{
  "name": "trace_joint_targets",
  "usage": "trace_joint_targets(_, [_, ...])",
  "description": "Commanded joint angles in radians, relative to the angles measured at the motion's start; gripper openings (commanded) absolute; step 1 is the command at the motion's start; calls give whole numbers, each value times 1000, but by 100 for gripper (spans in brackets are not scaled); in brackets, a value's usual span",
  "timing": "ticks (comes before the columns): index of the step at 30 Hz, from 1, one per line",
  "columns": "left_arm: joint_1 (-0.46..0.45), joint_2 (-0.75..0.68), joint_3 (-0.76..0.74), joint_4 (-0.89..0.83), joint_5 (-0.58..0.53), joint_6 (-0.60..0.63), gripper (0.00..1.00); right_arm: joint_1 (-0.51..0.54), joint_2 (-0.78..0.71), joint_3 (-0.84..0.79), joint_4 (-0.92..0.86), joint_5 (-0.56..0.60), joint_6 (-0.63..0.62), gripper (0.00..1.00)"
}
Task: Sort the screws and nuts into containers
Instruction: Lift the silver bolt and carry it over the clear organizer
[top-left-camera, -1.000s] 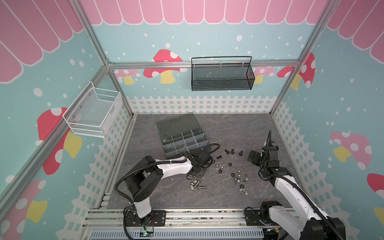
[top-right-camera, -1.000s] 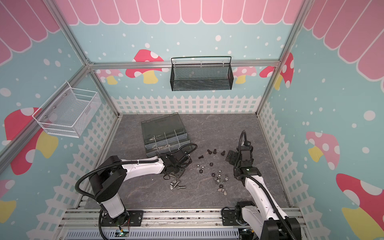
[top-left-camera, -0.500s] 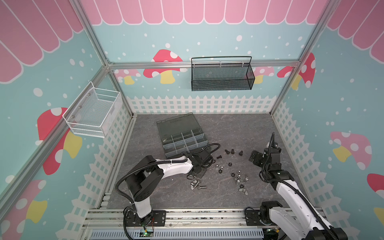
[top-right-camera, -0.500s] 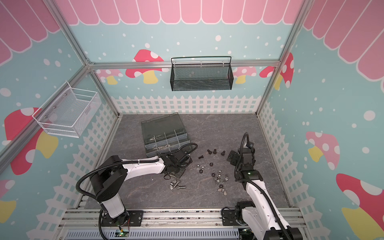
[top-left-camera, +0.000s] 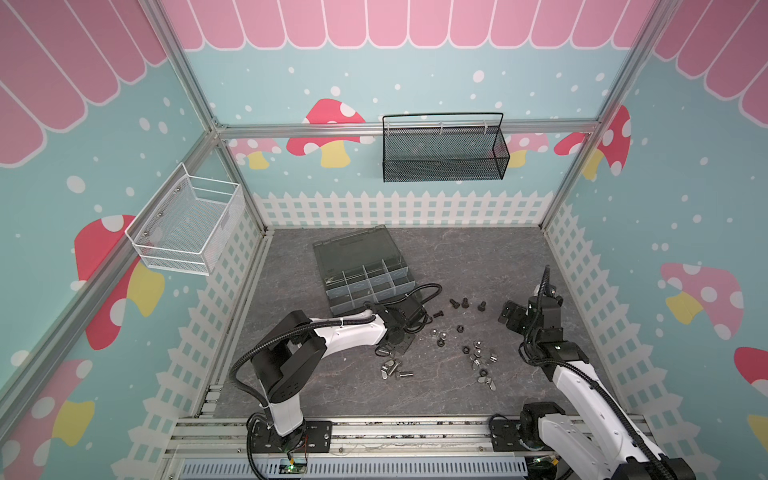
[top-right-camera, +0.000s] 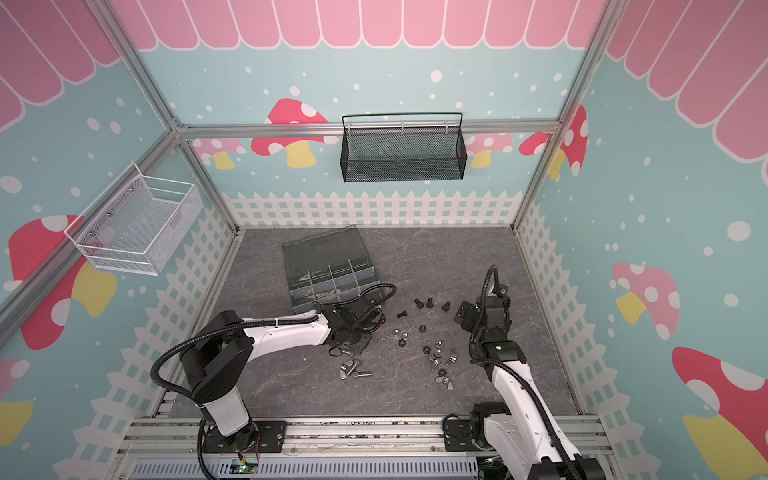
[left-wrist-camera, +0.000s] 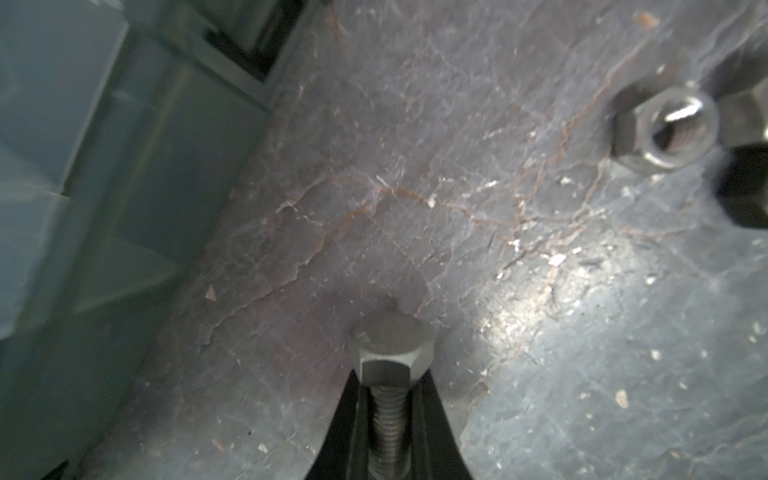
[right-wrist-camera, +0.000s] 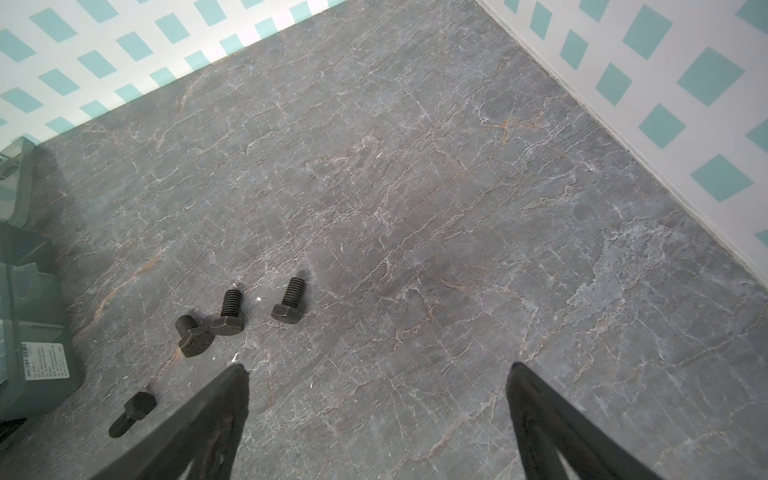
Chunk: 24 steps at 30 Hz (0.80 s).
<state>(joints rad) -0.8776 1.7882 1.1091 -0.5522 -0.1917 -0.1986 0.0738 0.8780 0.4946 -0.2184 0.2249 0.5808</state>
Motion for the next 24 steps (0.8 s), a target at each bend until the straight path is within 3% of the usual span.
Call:
trace_joint_targets(1, [6,-66,55,-5,-68,-5,0,6,12,12,-9,-1,7,98])
trace_joint_targets(6, [35,-121,90,-6,-124,34,0,6,20,19,-3,-8,5,98])
trace_joint_targets(16, [189,-190,83,-29,-215,269,0,6,24,29,-10,-18,-4,98])
trace_joint_targets(24, [268,-162,64,-28,-178,388,0,6,39,26,9,-47,7,98])
